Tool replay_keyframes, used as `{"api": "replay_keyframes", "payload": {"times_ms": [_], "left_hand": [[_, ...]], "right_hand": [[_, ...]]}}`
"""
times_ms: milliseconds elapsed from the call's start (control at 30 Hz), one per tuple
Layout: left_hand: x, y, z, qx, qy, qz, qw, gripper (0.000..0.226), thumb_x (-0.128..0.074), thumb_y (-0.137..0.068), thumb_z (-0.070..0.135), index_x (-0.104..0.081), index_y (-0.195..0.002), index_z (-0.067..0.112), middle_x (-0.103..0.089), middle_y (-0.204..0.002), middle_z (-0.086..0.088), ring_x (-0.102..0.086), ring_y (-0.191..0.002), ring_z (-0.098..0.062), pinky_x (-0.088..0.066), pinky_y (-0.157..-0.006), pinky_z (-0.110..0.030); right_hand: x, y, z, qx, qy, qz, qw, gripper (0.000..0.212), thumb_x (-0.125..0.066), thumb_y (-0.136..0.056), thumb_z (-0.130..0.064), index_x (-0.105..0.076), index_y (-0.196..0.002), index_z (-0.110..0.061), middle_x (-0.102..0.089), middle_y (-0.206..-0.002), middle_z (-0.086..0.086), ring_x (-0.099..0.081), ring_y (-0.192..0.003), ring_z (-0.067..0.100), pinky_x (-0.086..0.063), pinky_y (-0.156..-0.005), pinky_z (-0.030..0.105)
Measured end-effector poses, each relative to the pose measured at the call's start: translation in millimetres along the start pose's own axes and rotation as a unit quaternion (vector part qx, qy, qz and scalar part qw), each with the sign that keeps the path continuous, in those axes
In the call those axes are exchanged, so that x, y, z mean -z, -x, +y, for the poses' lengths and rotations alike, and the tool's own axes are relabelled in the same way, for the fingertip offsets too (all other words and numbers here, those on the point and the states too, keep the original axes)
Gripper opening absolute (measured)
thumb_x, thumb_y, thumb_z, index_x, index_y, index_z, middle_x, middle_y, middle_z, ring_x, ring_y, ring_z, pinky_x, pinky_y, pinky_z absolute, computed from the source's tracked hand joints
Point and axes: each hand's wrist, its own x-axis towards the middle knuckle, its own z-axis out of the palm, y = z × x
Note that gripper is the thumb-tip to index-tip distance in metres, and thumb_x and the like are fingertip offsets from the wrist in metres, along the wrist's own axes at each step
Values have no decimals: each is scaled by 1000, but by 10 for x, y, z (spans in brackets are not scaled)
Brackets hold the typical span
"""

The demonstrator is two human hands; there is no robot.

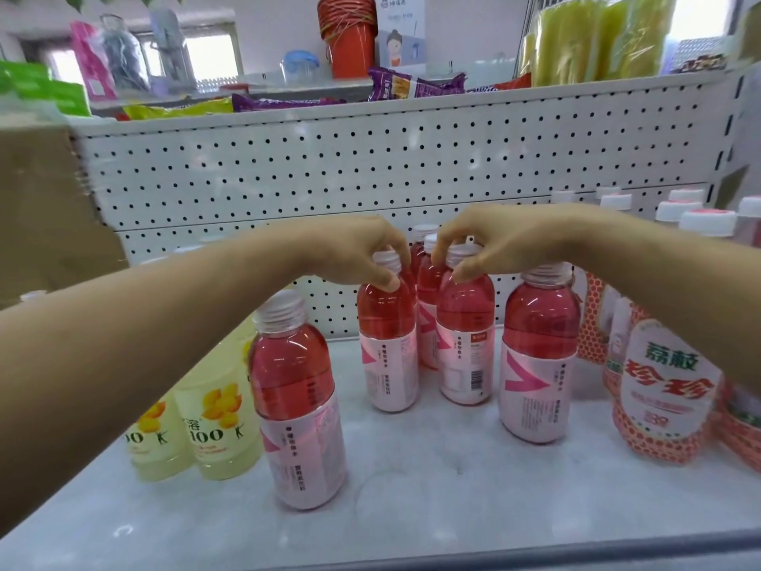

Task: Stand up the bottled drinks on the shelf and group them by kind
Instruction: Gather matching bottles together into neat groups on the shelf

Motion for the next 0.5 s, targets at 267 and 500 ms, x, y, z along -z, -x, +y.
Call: {"api": "replay_keyframes", "payload": {"times_ms": [267,500], "left_hand": [[-29,-56,55,41,-35,21,998,49,-65,-88,54,-61,-119,16,-66,-101,-2,-65,-85,-20,-53,-78,-36],[-41,-74,135,82,-43,39,995,57,-69,-83,58,-65,-102,5,-71,-70,-5,-71,-68,-20,-38,-50,-26]], "right_hand": [[13,-11,-74,-1,21,1,1000,24,-71,-88,-34,-66,-112,-37,-58,-116,-10,-55,-103,10,-45,-92,38],[46,0,-145,9,-6,-30,1000,28,-70,-87,-13,-67,-104,-35,-54,-103,-20,-53,-91,-2,-44,-81,30]]}}
